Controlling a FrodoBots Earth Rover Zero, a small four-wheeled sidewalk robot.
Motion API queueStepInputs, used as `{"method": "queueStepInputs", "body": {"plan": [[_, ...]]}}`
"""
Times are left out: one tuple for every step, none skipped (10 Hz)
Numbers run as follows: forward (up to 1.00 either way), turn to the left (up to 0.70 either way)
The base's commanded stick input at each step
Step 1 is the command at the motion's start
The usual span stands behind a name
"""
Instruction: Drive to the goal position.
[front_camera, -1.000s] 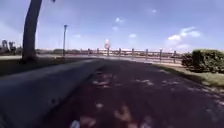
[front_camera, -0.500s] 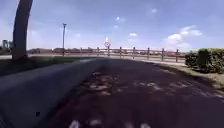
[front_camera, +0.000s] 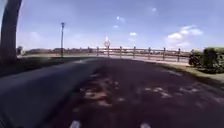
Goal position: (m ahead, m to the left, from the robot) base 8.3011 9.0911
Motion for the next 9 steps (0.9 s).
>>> {"method": "queueStepInputs", "body": {"plan": [[0.70,-0.35],[0.70,-0.35],[0.70,-0.31],[0.70,0.00],[0.70,0.00],[0.70,0.00],[0.70,0.00],[0.70,0.00],[0.70,0.00]]}}
